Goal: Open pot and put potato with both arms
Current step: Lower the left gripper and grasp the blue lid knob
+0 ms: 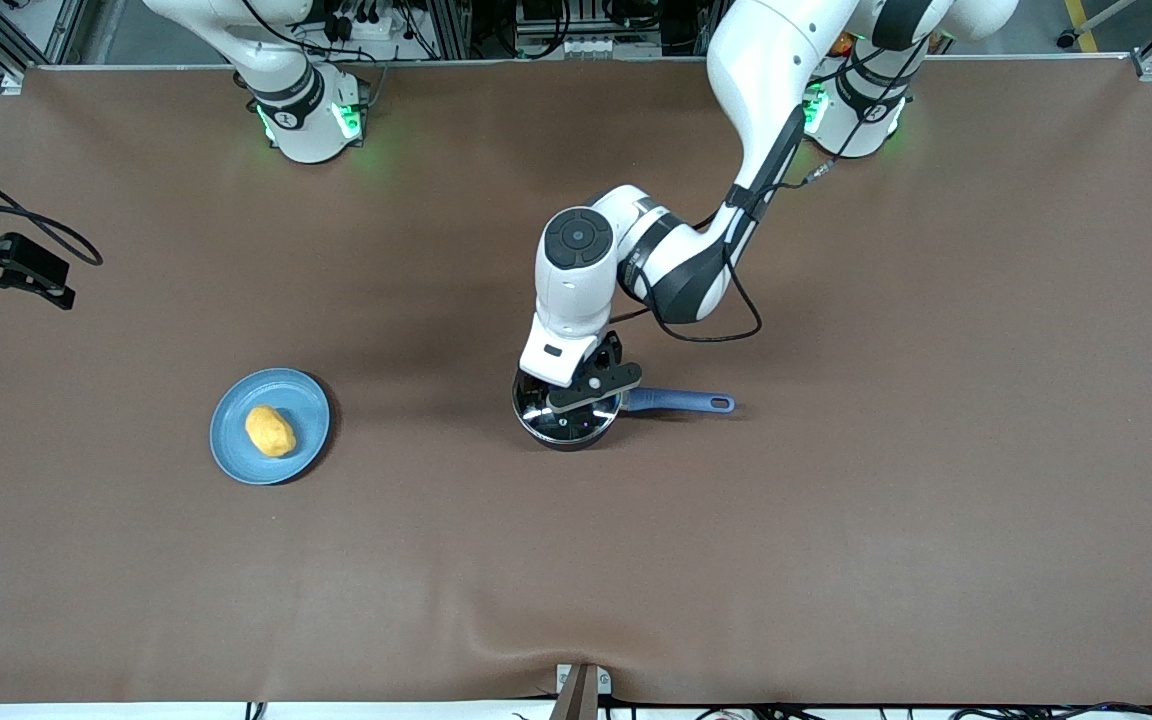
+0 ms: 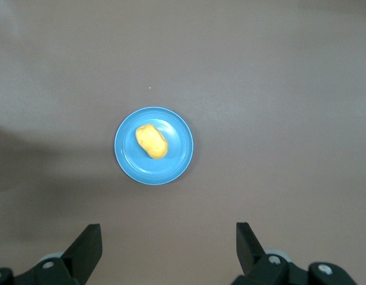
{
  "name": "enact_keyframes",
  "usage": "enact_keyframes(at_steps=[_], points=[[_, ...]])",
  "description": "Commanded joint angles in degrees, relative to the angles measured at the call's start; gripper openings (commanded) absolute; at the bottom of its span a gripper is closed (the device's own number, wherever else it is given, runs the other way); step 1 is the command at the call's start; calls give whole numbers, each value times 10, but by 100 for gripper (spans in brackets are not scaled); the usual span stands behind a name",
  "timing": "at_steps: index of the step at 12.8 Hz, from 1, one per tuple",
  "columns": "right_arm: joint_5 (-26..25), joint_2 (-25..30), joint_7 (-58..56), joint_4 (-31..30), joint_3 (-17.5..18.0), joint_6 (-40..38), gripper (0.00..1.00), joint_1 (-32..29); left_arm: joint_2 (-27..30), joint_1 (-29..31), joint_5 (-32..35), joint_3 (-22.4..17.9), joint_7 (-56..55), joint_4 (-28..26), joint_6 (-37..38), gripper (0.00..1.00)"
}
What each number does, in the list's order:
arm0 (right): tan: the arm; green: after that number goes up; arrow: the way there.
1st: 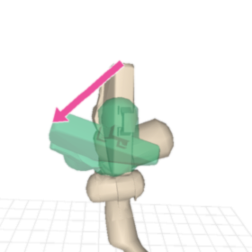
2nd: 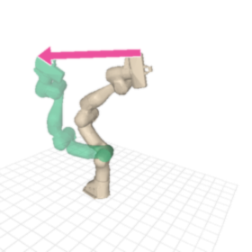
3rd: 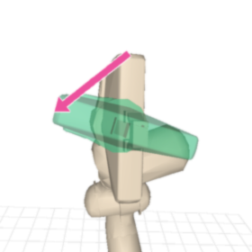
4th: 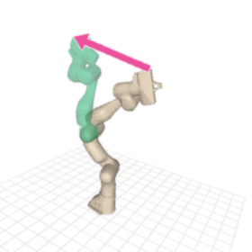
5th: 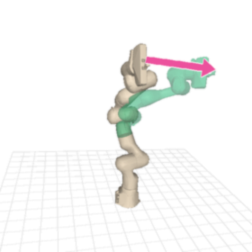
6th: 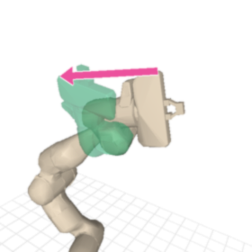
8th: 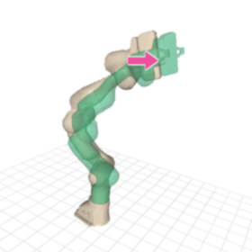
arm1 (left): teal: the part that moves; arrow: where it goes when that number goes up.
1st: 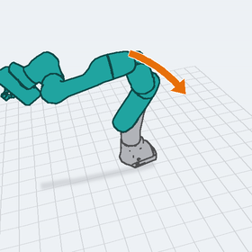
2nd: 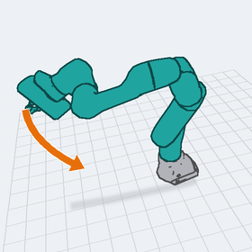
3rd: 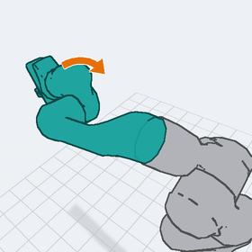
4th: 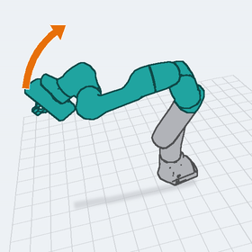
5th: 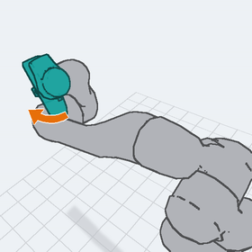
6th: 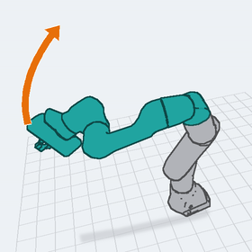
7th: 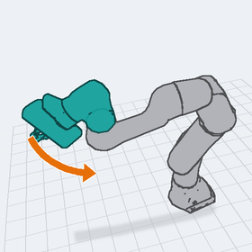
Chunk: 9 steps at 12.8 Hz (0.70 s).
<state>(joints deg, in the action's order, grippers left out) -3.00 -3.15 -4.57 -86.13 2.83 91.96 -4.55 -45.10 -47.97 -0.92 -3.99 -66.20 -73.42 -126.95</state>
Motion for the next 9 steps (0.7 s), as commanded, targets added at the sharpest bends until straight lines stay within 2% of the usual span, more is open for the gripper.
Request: enact_keyframes(at_steps=[1, 4, 5, 7, 9], points=[[-10, 4, 1, -3, 11, 1, 100, -14, -14, -5, -2, -5, -14, 19, -9, 90], [-9, 1, 1, -3, 11, 8, 100, -19, -21, -5, -2, -5, -15, 19, -15, 89], [-9, 1, 1, -3, 10, 8, 100, -20, -20, -5, -3, -5, -15, 18, -15, 84], [-9, 1, 1, -2, 10, 11, 100, -19, -21, -5, -3, -5, -12, 18, -15, 65], [-3, -1, 3, -4, 10, 16, 100, -24, -19, -5, -4, -4, -14, 18, -15, 34]])
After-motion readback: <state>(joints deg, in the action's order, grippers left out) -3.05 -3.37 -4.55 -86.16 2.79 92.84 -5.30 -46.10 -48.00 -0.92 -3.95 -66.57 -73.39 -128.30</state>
